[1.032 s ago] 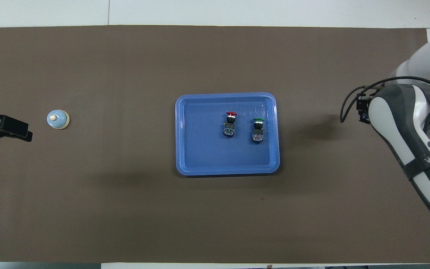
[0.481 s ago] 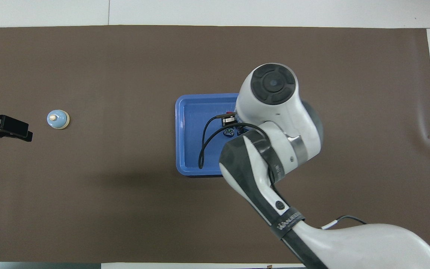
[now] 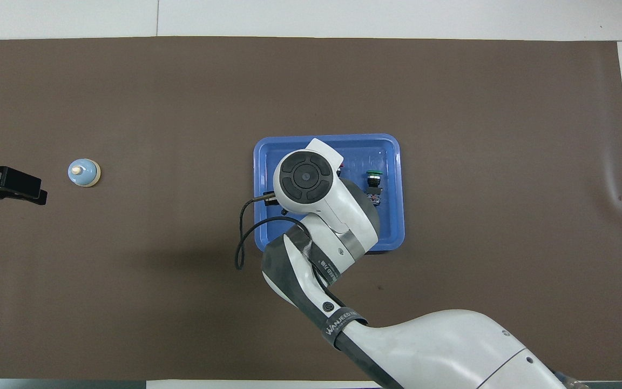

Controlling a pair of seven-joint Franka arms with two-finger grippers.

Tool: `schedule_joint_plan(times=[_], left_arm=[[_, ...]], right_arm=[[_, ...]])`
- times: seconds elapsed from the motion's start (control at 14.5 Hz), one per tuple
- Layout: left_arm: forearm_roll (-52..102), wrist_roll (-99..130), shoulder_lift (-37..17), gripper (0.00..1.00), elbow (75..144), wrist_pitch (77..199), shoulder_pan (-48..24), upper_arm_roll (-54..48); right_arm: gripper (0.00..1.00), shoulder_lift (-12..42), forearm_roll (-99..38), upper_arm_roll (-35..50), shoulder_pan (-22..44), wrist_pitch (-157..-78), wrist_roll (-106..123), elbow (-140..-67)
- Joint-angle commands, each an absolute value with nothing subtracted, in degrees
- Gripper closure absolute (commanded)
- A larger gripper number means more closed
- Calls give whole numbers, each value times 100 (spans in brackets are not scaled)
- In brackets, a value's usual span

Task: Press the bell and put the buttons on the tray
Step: 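Carry the yellow button into the tray and release it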

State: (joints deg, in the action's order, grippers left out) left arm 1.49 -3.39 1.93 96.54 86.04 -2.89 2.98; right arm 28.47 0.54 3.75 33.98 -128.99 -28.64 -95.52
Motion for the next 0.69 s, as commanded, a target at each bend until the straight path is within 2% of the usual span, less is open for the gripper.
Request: schedule_joint_plan(times=[0.0,0.28,0.41,0.48,0.55,0.62], left_arm=[[185,-299,246,0,9677,8657,-308,334],[185,-299,246,0,9677,8657,-308,334],[185,-299,246,0,9685,8657,-308,334],[185,-299,246,0,9677,8657,-308,334],[185,-299,246,0,9677,8657,-308,334],[185,-299,246,0,9677,8657,-308,334]], right_arm=[[100,2813,62,395,3305,-13165,-2681,-9694],[100,2760,-18,396,3296,-13701,-2681,-10080],[100,2751,-53,404,3313,-13729,-2750,-10134],[68,2742,-166,404,3331,-13711,-2751,-10134],[1,2742,-228,404,3348,-13702,-2768,-10116],[0,2742,-255,404,3357,-13615,-2803,-10055]])
